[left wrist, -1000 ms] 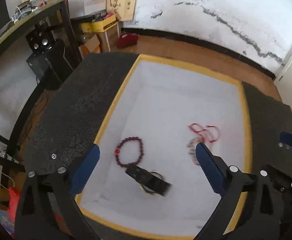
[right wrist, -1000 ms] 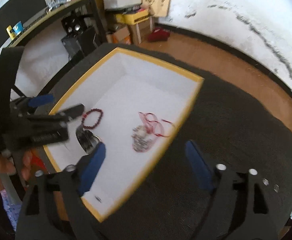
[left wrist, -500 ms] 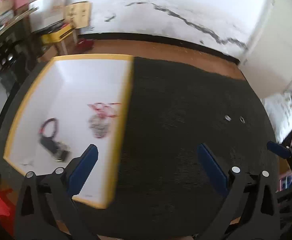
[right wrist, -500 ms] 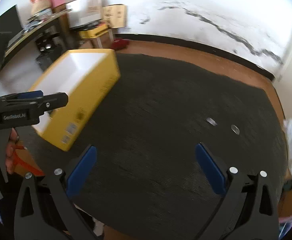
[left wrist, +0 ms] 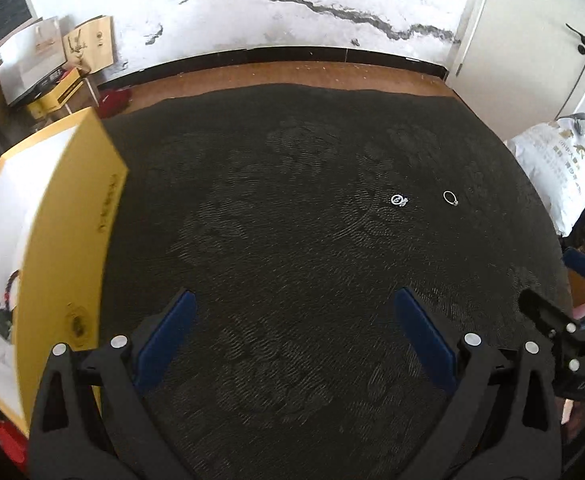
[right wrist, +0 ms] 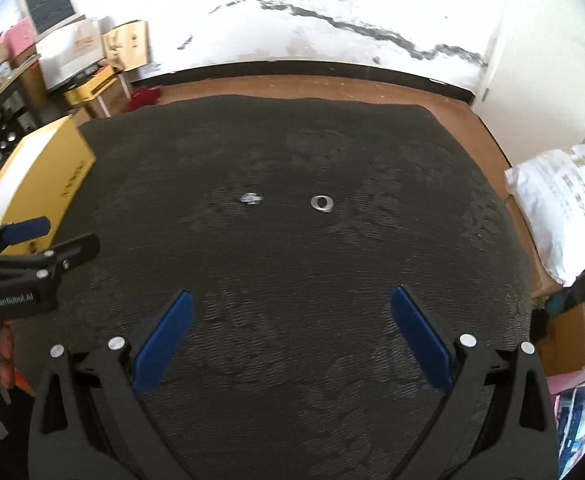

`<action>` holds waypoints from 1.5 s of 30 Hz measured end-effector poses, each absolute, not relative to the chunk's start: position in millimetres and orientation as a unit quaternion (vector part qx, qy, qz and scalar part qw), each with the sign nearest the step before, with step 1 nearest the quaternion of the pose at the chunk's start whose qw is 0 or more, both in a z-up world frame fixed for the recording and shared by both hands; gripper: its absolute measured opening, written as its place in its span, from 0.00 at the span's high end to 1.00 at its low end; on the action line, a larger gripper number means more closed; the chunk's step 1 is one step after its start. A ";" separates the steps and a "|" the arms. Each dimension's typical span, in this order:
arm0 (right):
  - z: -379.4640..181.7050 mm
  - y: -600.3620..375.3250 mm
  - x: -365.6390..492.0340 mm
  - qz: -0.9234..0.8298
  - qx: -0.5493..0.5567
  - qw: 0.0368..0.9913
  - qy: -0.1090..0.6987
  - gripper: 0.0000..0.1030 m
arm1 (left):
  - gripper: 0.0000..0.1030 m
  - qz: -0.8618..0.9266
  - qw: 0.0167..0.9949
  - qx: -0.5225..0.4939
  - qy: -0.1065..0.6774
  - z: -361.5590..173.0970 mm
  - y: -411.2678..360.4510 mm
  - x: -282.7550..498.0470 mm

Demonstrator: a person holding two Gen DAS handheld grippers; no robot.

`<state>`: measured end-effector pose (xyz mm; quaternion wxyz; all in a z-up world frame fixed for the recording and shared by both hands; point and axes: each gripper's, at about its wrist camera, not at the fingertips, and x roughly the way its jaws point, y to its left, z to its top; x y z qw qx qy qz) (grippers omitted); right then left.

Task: Organize jewelry
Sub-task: 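Move both tools back over the rug toward the charm and ring, then lower the left tool onto the round silver charm and close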

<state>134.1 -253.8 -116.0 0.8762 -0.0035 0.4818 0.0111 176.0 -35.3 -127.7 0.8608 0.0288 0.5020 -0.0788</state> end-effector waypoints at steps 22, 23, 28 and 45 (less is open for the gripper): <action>-143.0 -302.0 183.2 -0.029 -0.003 0.870 0.493 0.07 | 0.06 -0.101 0.861 0.052 0.496 -172.4 -104.7 235.7; -144.7 -304.0 183.7 -0.031 -0.003 0.869 0.494 0.07 | 0.06 -0.101 0.861 0.052 0.495 -174.9 -107.0 239.4; -150.2 -313.5 186.0 -0.034 0.005 0.867 0.497 0.07 | 0.06 -0.098 0.859 0.054 0.500 -194.3 -118.5 252.8; -149.6 -332.2 187.5 -0.030 0.025 0.869 0.493 0.07 | 0.14 -0.118 0.868 0.081 0.475 -209.9 -150.8 264.2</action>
